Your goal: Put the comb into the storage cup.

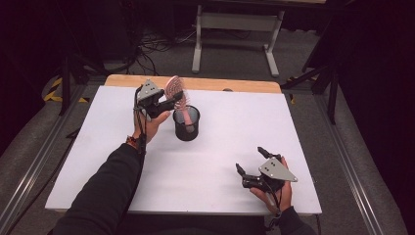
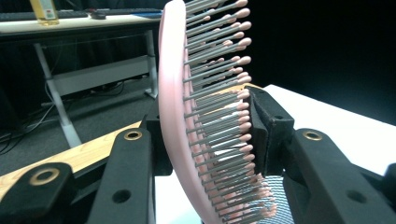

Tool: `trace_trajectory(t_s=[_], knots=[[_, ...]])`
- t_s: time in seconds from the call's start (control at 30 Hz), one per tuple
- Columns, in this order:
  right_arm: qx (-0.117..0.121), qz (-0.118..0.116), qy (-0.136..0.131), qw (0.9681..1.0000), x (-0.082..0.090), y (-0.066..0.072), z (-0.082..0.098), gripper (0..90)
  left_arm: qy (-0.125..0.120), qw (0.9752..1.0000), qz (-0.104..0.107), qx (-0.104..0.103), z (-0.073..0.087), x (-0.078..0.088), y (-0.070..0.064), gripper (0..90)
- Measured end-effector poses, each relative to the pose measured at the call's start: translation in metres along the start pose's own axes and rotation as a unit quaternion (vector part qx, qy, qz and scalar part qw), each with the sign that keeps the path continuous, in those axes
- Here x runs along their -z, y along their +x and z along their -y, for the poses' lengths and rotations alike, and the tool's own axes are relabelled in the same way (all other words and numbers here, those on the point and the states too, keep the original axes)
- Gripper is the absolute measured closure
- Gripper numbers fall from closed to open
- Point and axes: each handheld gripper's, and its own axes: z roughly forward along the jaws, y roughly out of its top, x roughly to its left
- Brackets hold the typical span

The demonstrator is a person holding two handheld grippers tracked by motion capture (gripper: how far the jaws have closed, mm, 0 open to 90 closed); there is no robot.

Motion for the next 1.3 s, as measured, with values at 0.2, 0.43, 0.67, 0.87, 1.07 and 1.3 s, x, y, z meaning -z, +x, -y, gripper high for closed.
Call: trace_trajectory(t_s=[0.2,0.43,0.67,0.87,1.07,1.3], knots=[[0.004,0.004,-0.002,1.0,-0.0014,0.0011,-0.0011,10.1,-0.006,0.9999,-0.007,0.012,0.006,0.0015,0.0048,57.3],[0.013,0.0,-0.001,0.9999,-0.0019,0.0039,-0.0017,10.3,-0.005,0.9999,-0.01,0.01,0.0075,0.0027,0.0061,56.2],[0.019,0.003,-0.001,0.9998,-0.0022,0.0049,-0.0017,11.3,0.014,0.9998,-0.014,-0.004,0.0094,0.0011,0.0041,53.1],[0.026,-0.002,0.004,0.9997,-0.0033,0.007,-0.0017,11.7,0.025,0.9995,-0.018,-0.012,0.0089,0.0016,0.004,50.2],[0.031,-0.001,0.007,0.9995,-0.003,0.0074,-0.0015,12.8,0.032,0.9989,-0.022,-0.024,0.0082,0.002,0.0031,48.4],[0.029,0.0,0.012,0.9995,-0.0039,0.007,-0.0007,13.4,0.037,0.9982,-0.021,-0.042,0.0072,0.0014,-0.0011,49.4]])
